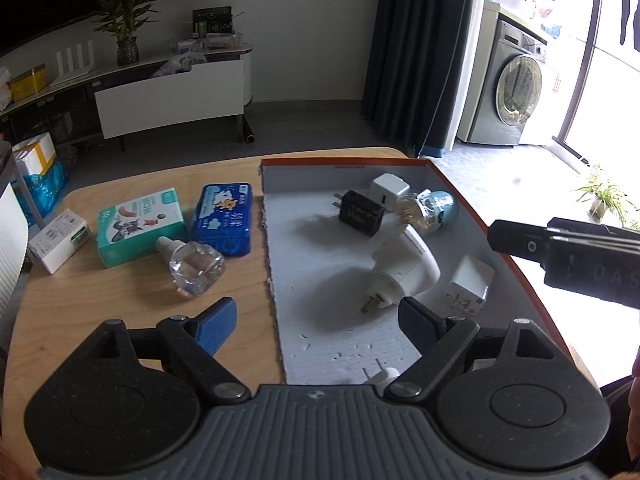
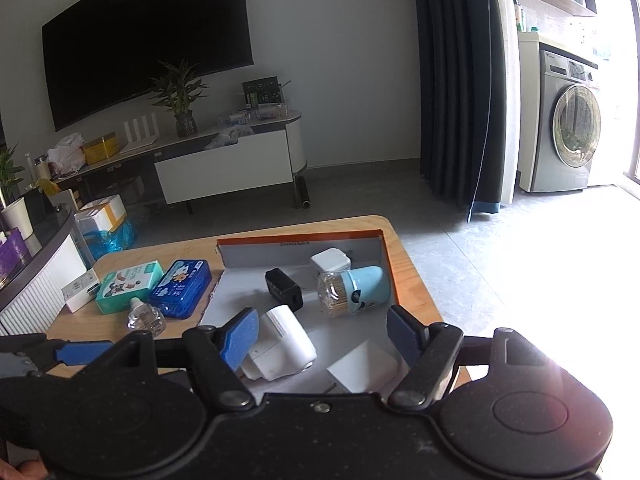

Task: Organize rigid objects
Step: 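Withdraw both grippers from the box toward the remaining items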

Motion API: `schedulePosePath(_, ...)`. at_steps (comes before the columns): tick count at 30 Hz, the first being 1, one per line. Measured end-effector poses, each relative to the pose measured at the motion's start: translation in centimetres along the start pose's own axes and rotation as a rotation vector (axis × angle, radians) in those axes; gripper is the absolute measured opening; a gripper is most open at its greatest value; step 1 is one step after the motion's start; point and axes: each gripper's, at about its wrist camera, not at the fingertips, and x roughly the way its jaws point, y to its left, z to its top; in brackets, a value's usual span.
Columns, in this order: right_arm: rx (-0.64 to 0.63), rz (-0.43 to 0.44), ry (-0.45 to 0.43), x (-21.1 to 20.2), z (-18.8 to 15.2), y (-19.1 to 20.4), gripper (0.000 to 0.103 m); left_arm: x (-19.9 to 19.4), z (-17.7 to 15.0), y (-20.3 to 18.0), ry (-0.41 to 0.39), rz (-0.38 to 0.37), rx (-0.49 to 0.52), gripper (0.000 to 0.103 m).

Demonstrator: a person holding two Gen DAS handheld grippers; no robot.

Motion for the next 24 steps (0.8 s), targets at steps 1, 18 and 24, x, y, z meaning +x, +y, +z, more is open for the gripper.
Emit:
schedulePosePath(1, -0.003, 0.008, 0.007, 0.1, -0.1, 0.4, 0.085, -0.2, 0.0, 0.5, -0.003, 0.009, -0.01, 0.09)
schedulePosePath(18, -0.096, 0.126, 0.047, 1.2, -0.3, 6.9, 0.087, -2.7, -0.3, 7.3, -0.023, 0.117, -0.107, 0.09)
schedulePosePath(24, -0.136, 0.155, 0.055, 1.7, -0.2, 9.2, 0.087, -3.0, -0.4, 9.4, -0.028, 0.142, -0.128, 0.09)
